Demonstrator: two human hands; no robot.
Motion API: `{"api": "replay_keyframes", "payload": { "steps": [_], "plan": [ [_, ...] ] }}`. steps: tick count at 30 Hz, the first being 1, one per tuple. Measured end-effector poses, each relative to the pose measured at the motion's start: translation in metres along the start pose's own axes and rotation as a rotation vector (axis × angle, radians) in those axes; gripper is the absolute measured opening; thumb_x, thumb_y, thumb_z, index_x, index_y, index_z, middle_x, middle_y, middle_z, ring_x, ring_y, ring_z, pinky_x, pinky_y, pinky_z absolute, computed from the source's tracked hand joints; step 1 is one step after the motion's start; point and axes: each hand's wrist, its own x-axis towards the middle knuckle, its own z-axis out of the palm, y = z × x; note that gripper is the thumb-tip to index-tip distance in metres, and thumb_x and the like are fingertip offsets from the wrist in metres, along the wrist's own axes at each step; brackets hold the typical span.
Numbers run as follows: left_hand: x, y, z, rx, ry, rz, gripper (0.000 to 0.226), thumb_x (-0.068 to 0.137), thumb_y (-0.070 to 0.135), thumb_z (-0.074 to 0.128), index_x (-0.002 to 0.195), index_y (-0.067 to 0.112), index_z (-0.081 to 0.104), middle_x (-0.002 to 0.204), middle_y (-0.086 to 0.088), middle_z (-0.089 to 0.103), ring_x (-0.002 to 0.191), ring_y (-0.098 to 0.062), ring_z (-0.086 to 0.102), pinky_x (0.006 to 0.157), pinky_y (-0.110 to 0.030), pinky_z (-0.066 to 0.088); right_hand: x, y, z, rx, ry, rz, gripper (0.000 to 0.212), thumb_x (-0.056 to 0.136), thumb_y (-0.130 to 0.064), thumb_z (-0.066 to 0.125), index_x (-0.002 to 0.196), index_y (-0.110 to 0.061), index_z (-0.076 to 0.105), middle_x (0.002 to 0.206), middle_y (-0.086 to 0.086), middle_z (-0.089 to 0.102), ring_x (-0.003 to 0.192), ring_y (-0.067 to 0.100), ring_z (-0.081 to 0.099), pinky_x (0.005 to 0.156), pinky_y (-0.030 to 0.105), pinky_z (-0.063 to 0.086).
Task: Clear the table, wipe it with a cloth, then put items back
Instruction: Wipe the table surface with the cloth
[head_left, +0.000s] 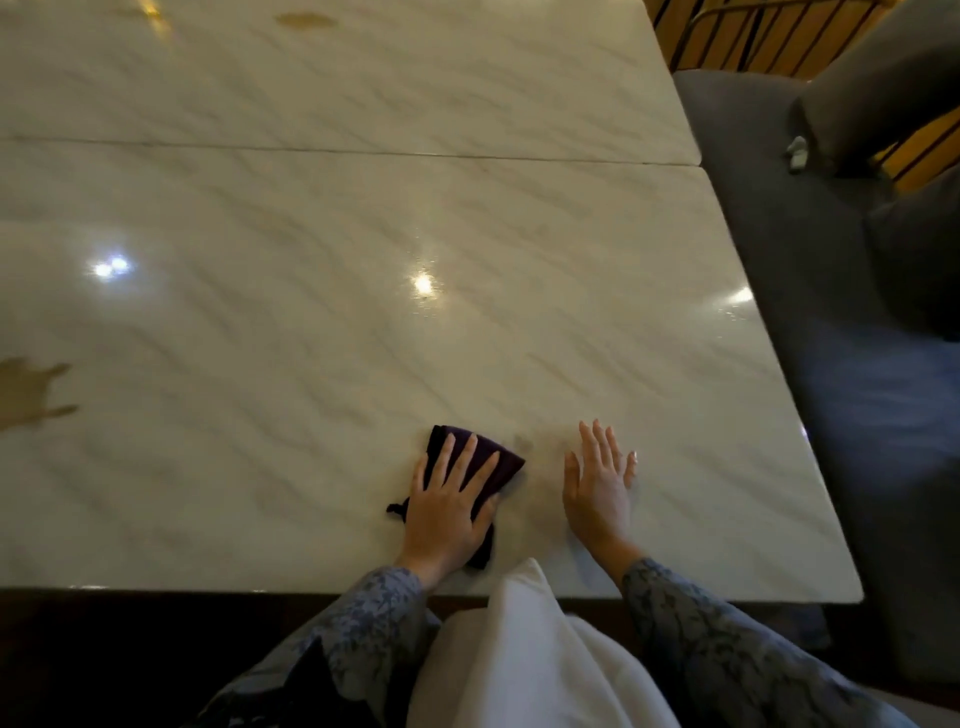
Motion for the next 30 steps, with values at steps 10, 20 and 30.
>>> {"api": "replay_keyframes", "payload": {
  "steps": [10, 20, 30],
  "plan": [
    [-0.041, -0.203, -0.046, 0.033, 0.025, -0.250, 0.056, 0.098, 0.056, 0.027, 0.150, 0.036, 0.030, 0.161, 0.003, 0.019, 0.150, -0.022, 0.010, 0.114, -0.052, 0.020, -0.003, -0.166, 0.090, -0.015, -0.073, -0.108, 0.056, 0.100, -0.040, 0.032, 0.151, -0.016, 0.029, 0.161, 0.006, 0.019, 0.150, 0.021, 0.009, 0.120, 0.045, -0.008],
    [-0.048, -0.350, -0.084, 0.062, 0.074, -0.453, 0.060, 0.097, 0.057, 0.020, 0.151, 0.035, 0.030, 0.161, 0.000, 0.021, 0.149, -0.025, 0.013, 0.116, -0.052, 0.015, -0.008, -0.259, 0.151, 0.032, -0.063, -0.187, 0.063, 0.096, -0.048, 0.025, 0.149, -0.017, 0.033, 0.160, 0.004, 0.023, 0.150, 0.019, 0.012, 0.120, 0.043, -0.009],
    [0.037, -0.329, -0.092, 0.012, 0.032, -0.651, 0.064, 0.099, 0.057, 0.018, 0.156, 0.029, 0.007, 0.163, -0.008, -0.003, 0.149, -0.031, -0.010, 0.119, -0.054, -0.002, -0.008, -0.206, 0.128, -0.008, 0.084, -0.125, 0.060, 0.095, -0.044, 0.028, 0.144, -0.011, 0.043, 0.154, 0.009, 0.036, 0.146, 0.021, 0.025, 0.120, 0.047, -0.002]
  ]
}}
